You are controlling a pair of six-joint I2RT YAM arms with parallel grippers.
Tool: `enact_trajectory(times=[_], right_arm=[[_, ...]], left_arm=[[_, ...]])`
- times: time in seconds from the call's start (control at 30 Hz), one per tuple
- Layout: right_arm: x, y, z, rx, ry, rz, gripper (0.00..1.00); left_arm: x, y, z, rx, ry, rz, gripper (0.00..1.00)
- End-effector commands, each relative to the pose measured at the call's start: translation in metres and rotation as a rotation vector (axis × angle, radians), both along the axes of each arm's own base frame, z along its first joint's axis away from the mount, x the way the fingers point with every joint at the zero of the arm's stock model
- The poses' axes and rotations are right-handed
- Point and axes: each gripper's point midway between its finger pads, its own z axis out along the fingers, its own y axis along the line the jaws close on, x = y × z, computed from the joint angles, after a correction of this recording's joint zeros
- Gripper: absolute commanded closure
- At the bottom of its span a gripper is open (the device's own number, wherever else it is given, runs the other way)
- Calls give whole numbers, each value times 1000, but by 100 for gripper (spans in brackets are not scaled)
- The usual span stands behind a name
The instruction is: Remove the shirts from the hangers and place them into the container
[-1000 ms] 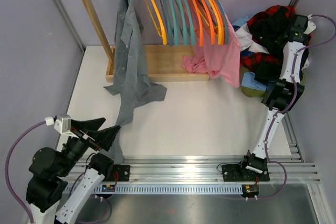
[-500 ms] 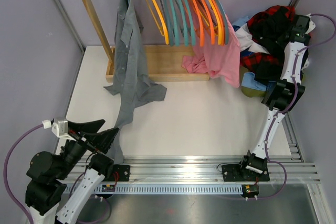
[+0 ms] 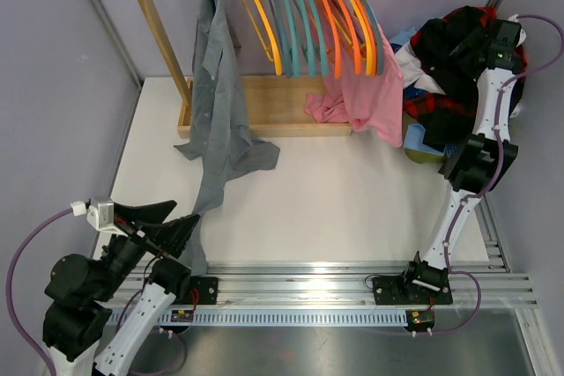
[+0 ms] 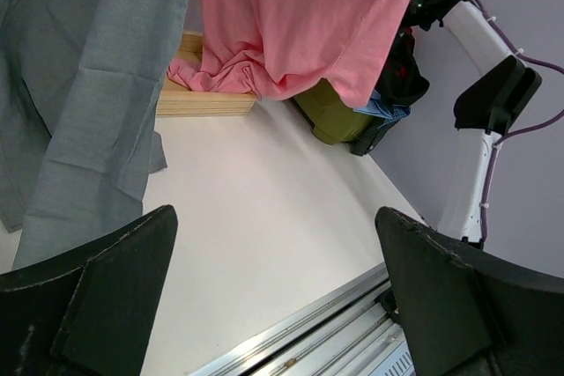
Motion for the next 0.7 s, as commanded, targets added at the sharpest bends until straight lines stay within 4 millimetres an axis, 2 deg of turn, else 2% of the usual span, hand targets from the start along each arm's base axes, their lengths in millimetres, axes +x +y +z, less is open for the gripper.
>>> enact_trajectory(times=[0.0,0.07,0.1,0.17,0.2,0.23,0.27,0.3,0.33,0.37,0.4,0.43,0.47,0.5,0.53,0.57,0.6,0.63,0.67], right_arm=[[-40,17,49,8,2,-18,1],[-44,14,99,-39,-111,-38,1],[-55,17,132,-55,-174,-47,0],[-66,24,172,-71,-261,-39,1],[-81,29,202,-86,-319,-43,1],[-87,33,218,-96,-356,-40,1],[-94,36,225,-96,-371,-41,1],[-111,41,248,-104,-421,-51,1],[-115,42,246,-101,-423,-58,1],[-134,52,270,-106,-480,-46,1],[-141,57,277,-104,-505,-43,1],[-139,63,269,-91,-514,-22,1],[-162,90,295,-77,-599,55,1],[-169,104,317,-93,-694,92,1],[-180,118,323,-96,-735,131,0],[-202,160,323,-82,-772,249,1],[-216,185,341,-105,-865,332,1],[-224,211,333,-92,-869,412,0],[-240,235,341,-97,-899,493,1]], left_arm=[[-1,-4,8,-17,-34,-24,1],[1,-6,7,-17,-30,-30,1],[2,-7,7,-19,-27,-33,1],[2,-8,8,-21,-33,-38,1],[4,-10,9,-21,-31,-40,1],[3,-10,9,-20,-33,-44,1],[4,-11,9,-18,-31,-45,1],[4,-12,9,-17,-31,-50,1],[5,-13,10,-17,-33,-53,1],[5,-13,11,-19,-36,-53,1],[5,-13,11,-20,-35,-56,1],[5,-14,12,-19,-41,-57,1],[5,-14,11,-18,-42,-57,1],[5,-14,12,-18,-46,-57,1],[5,-14,12,-15,-47,-57,1],[5,-13,14,-15,-57,-55,1],[4,-13,14,-13,-55,-54,1],[4,-11,15,-12,-61,-50,1],[4,-10,15,-7,-65,-44,1]])
